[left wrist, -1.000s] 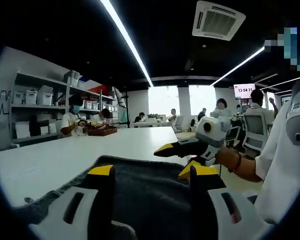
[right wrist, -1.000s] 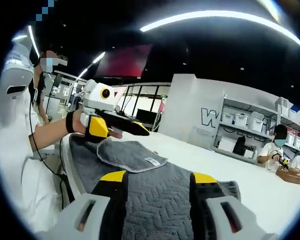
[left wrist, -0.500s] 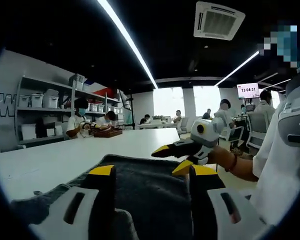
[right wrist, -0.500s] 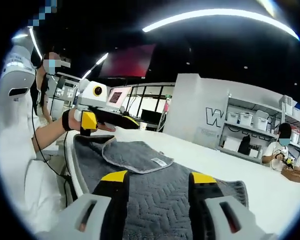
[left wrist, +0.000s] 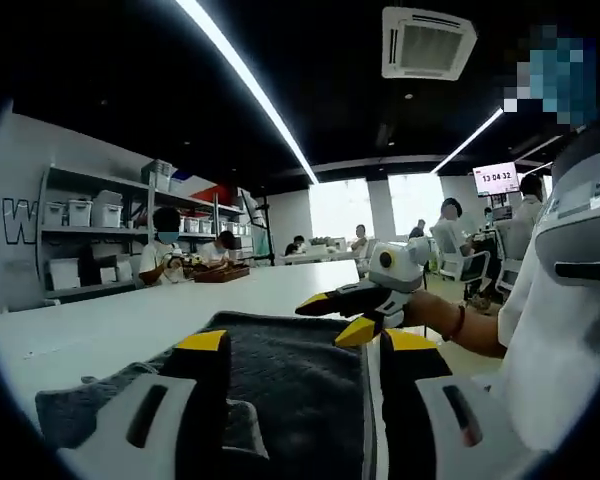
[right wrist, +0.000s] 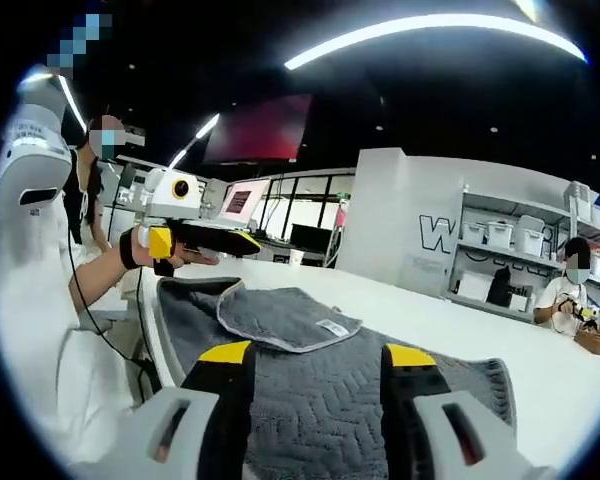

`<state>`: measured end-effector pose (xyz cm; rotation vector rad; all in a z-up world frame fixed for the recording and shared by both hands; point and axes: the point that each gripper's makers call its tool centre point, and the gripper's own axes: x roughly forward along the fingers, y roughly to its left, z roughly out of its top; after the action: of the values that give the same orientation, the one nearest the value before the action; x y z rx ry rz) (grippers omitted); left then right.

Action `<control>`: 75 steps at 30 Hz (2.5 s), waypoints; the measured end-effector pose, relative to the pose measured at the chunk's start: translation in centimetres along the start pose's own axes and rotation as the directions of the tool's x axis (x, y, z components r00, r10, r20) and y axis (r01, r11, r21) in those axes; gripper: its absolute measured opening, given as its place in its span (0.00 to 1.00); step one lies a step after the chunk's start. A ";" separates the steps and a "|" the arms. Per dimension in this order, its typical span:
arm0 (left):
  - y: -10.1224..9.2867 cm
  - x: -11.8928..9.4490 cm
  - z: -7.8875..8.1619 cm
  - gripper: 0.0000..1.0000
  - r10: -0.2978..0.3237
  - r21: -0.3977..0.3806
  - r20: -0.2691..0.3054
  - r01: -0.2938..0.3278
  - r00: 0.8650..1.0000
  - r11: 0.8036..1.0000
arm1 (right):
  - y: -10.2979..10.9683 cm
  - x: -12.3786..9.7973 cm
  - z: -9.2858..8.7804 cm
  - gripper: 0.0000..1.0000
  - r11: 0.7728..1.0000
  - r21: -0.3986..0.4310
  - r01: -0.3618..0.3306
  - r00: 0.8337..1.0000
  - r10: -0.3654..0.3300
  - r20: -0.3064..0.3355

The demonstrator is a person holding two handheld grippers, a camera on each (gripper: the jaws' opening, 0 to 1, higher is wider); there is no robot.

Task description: Open the folded towel by lifting each exposed corner and separating the folded layers until the towel lies flat within the target outline without major curled edges

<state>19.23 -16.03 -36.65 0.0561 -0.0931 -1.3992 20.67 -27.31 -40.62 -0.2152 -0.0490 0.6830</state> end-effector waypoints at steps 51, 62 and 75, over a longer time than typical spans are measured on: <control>3.0 -5.2 -1.9 0.49 0.136 0.138 -0.109 -0.121 0.985 0.983 | 1.6 5.2 2.4 0.42 0.994 -0.003 -0.106 0.994 0.106 0.022; 4.1 -5.4 -3.1 0.49 0.179 0.144 -0.131 -0.160 0.975 0.977 | 1.4 6.1 2.5 0.41 0.994 0.000 -0.106 0.994 0.106 0.024; 4.5 -5.1 -3.7 0.45 0.207 0.206 -0.174 -0.169 0.963 0.964 | 1.1 7.6 2.8 0.41 0.993 0.014 -0.114 0.993 0.114 0.004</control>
<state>23.10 -10.33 -40.05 0.3343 -0.0668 -1.1840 25.60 -21.21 -38.33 -0.2041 -0.0352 0.7973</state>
